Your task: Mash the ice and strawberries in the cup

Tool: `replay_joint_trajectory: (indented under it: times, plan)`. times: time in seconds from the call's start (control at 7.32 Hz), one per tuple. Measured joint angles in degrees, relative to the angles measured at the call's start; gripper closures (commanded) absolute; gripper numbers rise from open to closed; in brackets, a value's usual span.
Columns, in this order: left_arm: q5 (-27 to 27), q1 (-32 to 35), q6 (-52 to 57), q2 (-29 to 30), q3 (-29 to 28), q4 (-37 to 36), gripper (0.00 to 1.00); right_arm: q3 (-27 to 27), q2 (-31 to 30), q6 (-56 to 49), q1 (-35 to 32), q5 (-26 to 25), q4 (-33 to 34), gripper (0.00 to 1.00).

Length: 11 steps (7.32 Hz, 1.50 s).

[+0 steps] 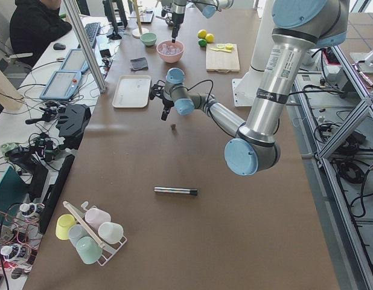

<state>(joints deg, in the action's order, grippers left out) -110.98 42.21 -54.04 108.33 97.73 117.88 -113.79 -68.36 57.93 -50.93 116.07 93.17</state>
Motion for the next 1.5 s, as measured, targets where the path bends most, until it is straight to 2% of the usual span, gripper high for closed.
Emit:
replay_joint_trajectory:
  times: [0.14,0.41,0.55,0.68,0.96,1.5]
  plan:
    - [1.55,-1.58,-1.61,-0.34,-0.57,0.70,0.02,1.40,-7.56,-8.19,-4.45,2.96,-6.60,0.01]
    - [2.68,-2.88,-2.27,-1.35,-1.17,1.27,0.07,9.41,-18.86,-22.06,-13.02,9.10,-22.21,0.01]
    - [2.80,-3.03,-2.26,-1.31,-1.54,1.34,0.07,12.27,-23.28,-28.44,-17.65,13.00,-27.28,0.01]
    - [2.85,-2.96,-2.18,-1.22,-1.94,1.38,0.12,13.55,-27.34,-34.90,-22.70,16.94,-29.97,0.01]
    - [2.84,-2.58,-2.13,-0.85,-2.28,1.29,0.15,13.79,-29.25,-39.45,-27.99,21.17,-30.05,0.01]
    - [2.90,-2.31,-2.14,0.13,-4.50,1.30,0.15,13.08,-28.14,-40.99,-32.68,25.45,-25.98,0.01]
